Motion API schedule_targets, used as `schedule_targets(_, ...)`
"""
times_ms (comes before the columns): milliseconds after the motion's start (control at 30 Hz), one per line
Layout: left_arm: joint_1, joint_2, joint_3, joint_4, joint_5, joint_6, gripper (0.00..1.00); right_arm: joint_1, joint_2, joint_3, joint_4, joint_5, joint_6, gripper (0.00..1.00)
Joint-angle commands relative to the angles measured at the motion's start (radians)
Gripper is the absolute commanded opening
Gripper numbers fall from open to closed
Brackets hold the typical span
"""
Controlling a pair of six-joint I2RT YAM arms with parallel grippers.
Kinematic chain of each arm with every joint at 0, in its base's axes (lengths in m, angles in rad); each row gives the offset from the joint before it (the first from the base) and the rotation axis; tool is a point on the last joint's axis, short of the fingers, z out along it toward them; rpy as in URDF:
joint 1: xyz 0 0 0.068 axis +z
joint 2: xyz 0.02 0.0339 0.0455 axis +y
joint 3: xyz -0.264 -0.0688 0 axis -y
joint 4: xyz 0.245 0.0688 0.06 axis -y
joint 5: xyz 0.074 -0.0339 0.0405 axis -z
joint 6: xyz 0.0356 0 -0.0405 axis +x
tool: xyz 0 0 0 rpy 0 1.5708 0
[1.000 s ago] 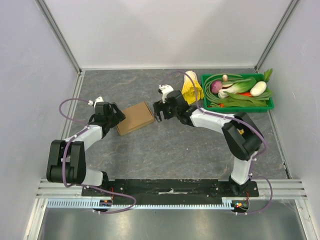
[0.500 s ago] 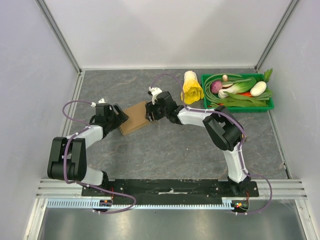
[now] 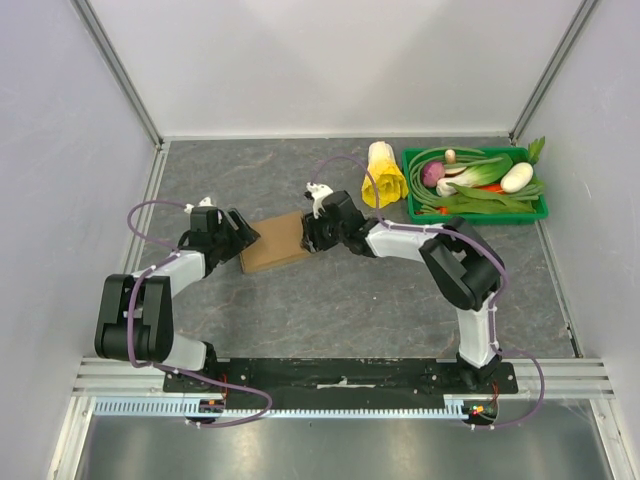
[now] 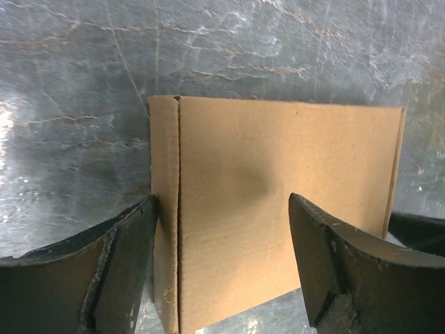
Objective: Unpack the express box
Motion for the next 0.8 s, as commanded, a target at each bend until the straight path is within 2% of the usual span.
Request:
schedule_targets(0, -0.015, -0.01, 0.017, 0.063, 0.161, 0.031, 0.81, 0.054, -0.129, -0.108, -0.101, -0.018, 0.031, 0.54)
schedule_targets(200, -0.061, 0.154, 0.123, 0.083, 0.269, 0.032, 0.8, 0.092, -0.293, -0.273, -0.177, 0.058, 0.076, 0.54)
schedule_targets(367, -0.106, 0.234, 0.222, 0.084, 0.269, 0.017, 0.78, 0.126, -0.397, -0.326, -0.273, 0.131, 0.1, 0.57)
schedule_targets(467, -0.106, 0.222, 0.259, 0.028, 0.225, 0.011, 0.77, 0.126, -0.468, -0.308, -0.348, 0.243, 0.119, 0.66)
schedule_targets(533, -0.106, 0.2, 0.29, -0.027, 0.131, 0.023, 0.78, 0.126, -0.508, -0.285, -0.373, 0.321, 0.111, 0.77)
schedule_targets(567, -0.106, 0.165, 0.296, -0.055, 0.097, 0.028, 0.78, 0.125, -0.544, -0.277, -0.387, 0.343, 0.1, 0.83)
schedule_targets(667, -0.103, 0.082, 0.307, -0.159, 0.001, 0.036, 0.82, 0.125, -0.588, -0.239, -0.393, 0.407, 0.035, 0.93)
schedule_targets(767, -0.104, -0.011, 0.299, -0.256, -0.059, 0.029, 0.88, 0.125, -0.548, -0.179, -0.393, 0.461, -0.057, 0.97)
